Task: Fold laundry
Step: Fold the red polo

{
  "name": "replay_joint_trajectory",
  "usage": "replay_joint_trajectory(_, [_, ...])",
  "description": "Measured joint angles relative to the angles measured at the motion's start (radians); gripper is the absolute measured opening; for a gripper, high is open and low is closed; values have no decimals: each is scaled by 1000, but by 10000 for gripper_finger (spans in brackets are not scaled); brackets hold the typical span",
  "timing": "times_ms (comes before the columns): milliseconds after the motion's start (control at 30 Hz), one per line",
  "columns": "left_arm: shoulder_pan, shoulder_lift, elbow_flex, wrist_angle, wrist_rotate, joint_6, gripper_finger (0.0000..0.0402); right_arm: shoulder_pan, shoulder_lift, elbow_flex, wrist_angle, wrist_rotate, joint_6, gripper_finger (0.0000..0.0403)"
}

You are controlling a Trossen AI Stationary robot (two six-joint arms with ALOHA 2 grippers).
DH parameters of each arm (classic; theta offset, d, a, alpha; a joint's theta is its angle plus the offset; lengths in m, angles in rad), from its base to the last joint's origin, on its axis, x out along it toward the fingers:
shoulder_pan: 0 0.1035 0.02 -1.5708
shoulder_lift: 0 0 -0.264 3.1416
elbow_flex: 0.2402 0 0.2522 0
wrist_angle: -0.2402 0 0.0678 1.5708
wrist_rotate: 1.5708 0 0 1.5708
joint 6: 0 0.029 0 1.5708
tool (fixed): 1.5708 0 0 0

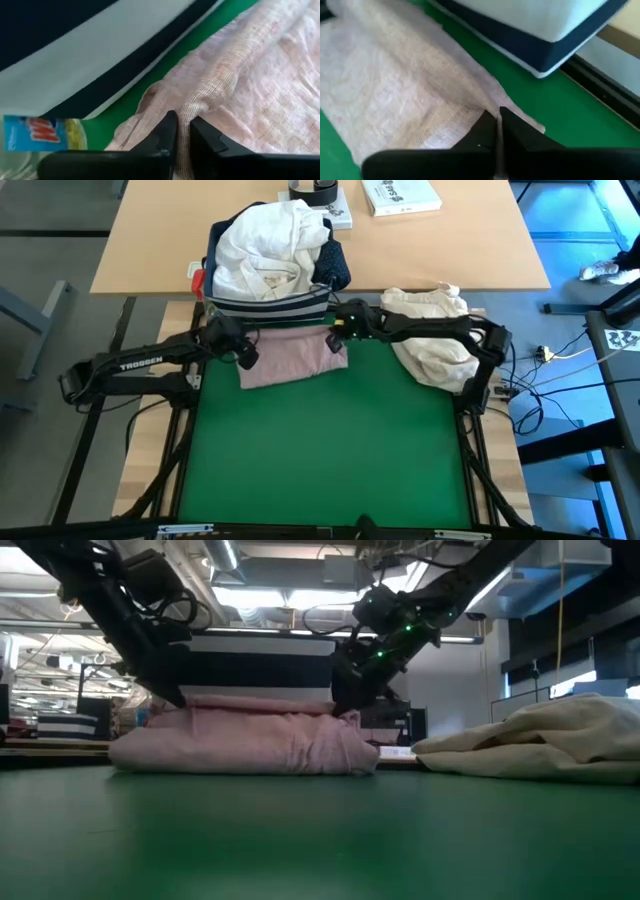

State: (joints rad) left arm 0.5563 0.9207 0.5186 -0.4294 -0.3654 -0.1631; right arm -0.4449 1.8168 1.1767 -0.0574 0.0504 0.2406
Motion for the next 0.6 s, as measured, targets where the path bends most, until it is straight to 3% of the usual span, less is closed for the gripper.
replay_joint_trajectory(100, [37, 0, 0, -4, 11, -19, 74, -15, 11, 0, 6, 33, 58, 71])
replay_joint_trajectory(267, [91, 0, 2, -18, 121, -89, 130, -38, 13, 0, -7, 11, 80, 147])
replay_joint_trajectory(433, [122, -18, 101, -78, 236, -123, 157, -69, -26, 50, -140, -130, 77, 194])
replay_joint_trajectory(533, [120, -24, 138, -4, 412, -119, 159, -65, -49, 74, -126, -277, 25, 204])
replay_joint_trajectory(600, [115, -15, 130, 56, 517, -120, 160, -38, -49, 73, -73, -308, 0, 206])
